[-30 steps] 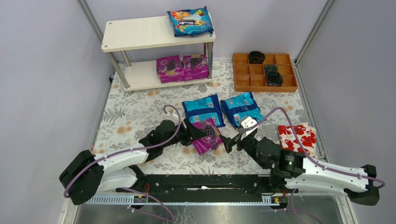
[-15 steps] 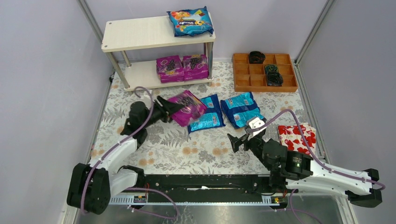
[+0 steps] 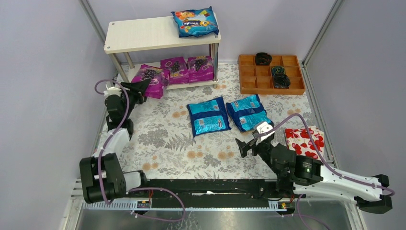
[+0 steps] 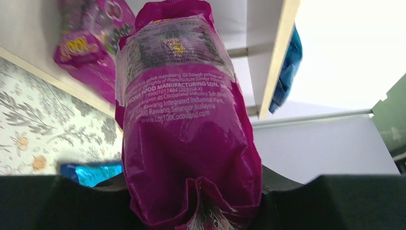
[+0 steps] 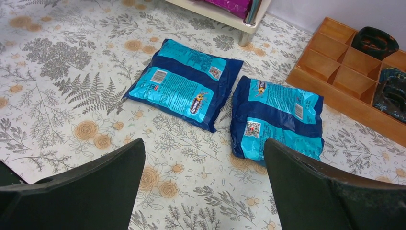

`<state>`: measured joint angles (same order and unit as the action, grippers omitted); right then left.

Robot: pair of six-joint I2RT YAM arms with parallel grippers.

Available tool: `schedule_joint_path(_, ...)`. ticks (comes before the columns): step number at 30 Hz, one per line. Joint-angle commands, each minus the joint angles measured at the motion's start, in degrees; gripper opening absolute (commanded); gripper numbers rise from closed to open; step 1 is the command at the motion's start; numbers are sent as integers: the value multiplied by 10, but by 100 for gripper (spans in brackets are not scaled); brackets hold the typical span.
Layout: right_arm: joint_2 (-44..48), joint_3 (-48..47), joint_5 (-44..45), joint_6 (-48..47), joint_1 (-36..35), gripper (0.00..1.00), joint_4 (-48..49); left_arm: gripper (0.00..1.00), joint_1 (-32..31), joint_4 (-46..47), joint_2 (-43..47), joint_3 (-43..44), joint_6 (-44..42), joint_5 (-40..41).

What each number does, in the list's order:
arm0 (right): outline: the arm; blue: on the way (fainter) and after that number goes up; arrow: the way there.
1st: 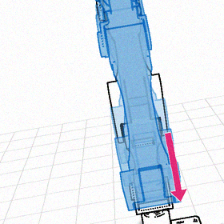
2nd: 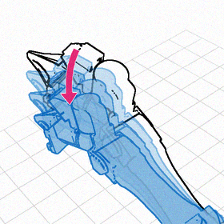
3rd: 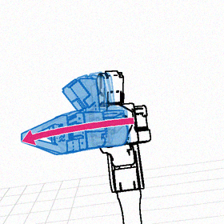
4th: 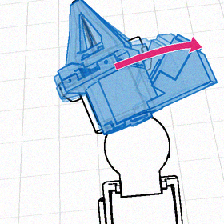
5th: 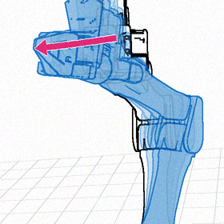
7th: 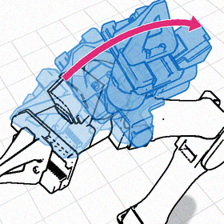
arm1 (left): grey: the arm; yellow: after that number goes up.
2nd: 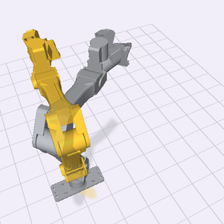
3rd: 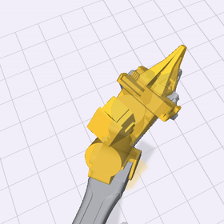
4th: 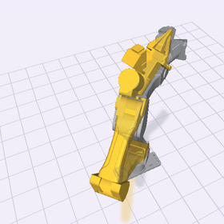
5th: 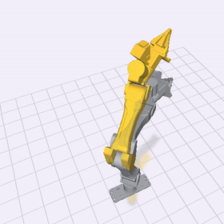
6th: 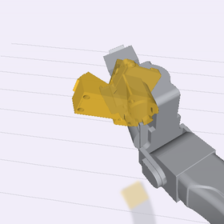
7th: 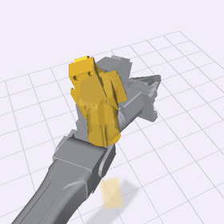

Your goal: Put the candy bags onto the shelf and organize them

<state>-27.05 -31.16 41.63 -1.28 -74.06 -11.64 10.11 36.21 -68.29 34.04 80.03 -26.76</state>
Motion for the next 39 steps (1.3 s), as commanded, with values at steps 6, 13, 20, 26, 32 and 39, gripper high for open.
schedule_joint_path(6, 44, -17, 38, 9, 2, 100, -27, 46, 3, 262, -125, 42, 1, 139)
schedule_joint_path(13, 57, -23, 36, 41, 2, 100, -48, 47, 3, 301, -198, 81, -32, 201)
schedule_joint_path(20, 49, -19, 10, 45, 2, 100, -58, 48, 3, 315, -288, 129, -33, 225)
schedule_joint_path(26, 38, -21, 8, 43, 2, 100, -55, 48, -1, 355, -372, 172, -32, 232)
schedule_joint_path(32, 35, -20, 7, 55, 2, 100, -61, 48, -6, 372, -427, 199, -44, 236)
schedule_joint_path(39, 32, -20, 8, 60, 2, 100, -62, 60, -6, 340, -459, 214, -31, 220)
